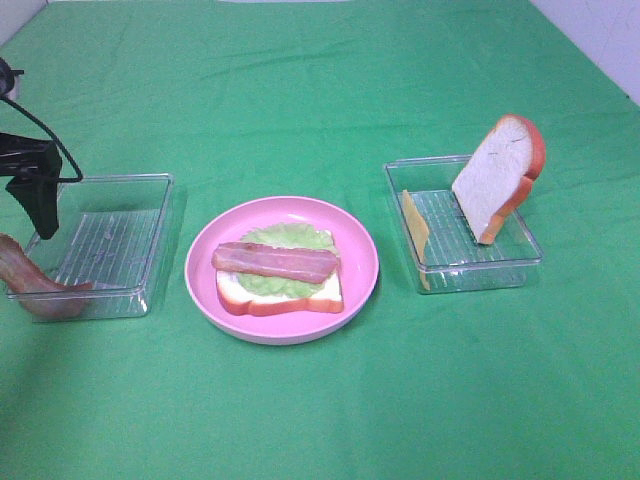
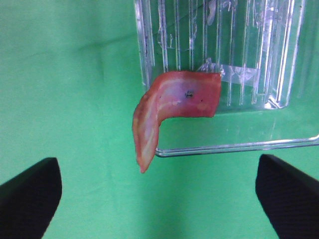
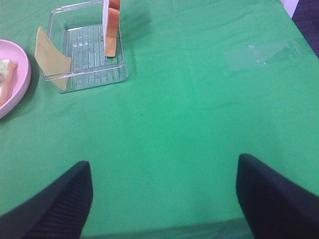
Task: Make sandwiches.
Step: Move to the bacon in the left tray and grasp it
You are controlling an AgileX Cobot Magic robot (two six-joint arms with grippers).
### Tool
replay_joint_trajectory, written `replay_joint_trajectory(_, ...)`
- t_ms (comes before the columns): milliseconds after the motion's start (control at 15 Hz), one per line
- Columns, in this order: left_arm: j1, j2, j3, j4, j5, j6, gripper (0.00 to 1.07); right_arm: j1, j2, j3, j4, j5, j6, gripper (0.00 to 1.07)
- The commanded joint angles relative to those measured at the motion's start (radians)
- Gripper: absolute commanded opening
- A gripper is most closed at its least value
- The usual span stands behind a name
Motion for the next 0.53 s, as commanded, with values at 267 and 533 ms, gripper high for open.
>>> replay_joint_trajectory(267,-0.001,0.070,0.007,-0.003,-0.033,0.002,0.99,-0.003,-0.029,0.002,0.003,-0.004,-0.008,0.77)
replay_joint_trajectory(533,-0.001,0.084,0.007,-0.003,-0.033,0.003,0.98,-0.003,-0.029,0.002,0.003,-0.004,-0.008,0.77)
